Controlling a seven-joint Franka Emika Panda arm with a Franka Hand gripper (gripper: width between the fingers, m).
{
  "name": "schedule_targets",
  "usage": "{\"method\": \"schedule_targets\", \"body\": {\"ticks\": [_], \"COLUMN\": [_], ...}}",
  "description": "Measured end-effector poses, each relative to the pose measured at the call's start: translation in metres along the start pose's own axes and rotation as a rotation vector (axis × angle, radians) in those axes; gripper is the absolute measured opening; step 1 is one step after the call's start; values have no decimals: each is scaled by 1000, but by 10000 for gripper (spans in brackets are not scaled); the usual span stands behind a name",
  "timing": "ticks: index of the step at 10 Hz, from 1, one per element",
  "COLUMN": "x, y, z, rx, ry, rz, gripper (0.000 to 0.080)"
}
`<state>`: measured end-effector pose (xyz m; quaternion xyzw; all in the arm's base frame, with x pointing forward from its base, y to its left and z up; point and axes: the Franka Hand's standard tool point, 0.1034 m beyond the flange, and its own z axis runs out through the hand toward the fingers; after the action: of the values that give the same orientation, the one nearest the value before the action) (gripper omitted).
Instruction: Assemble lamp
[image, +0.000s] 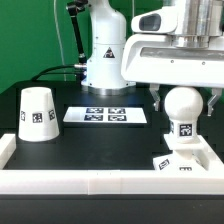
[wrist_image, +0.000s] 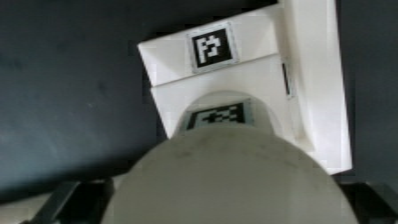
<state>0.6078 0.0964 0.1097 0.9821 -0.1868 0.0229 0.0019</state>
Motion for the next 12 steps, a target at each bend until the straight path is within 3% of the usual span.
{"method": "schedule_targets", "body": {"ticks": [2,6,8,12], "x": [-2,-5,-9,-7], "y": [0,-2,-5,-5], "z": [0,1,1,1], "rx": [16,24,51,91], "ry": [-24,-39,-90,-177], "rz": [167,393,716,1054], "gripper": [577,577,577,577]}}
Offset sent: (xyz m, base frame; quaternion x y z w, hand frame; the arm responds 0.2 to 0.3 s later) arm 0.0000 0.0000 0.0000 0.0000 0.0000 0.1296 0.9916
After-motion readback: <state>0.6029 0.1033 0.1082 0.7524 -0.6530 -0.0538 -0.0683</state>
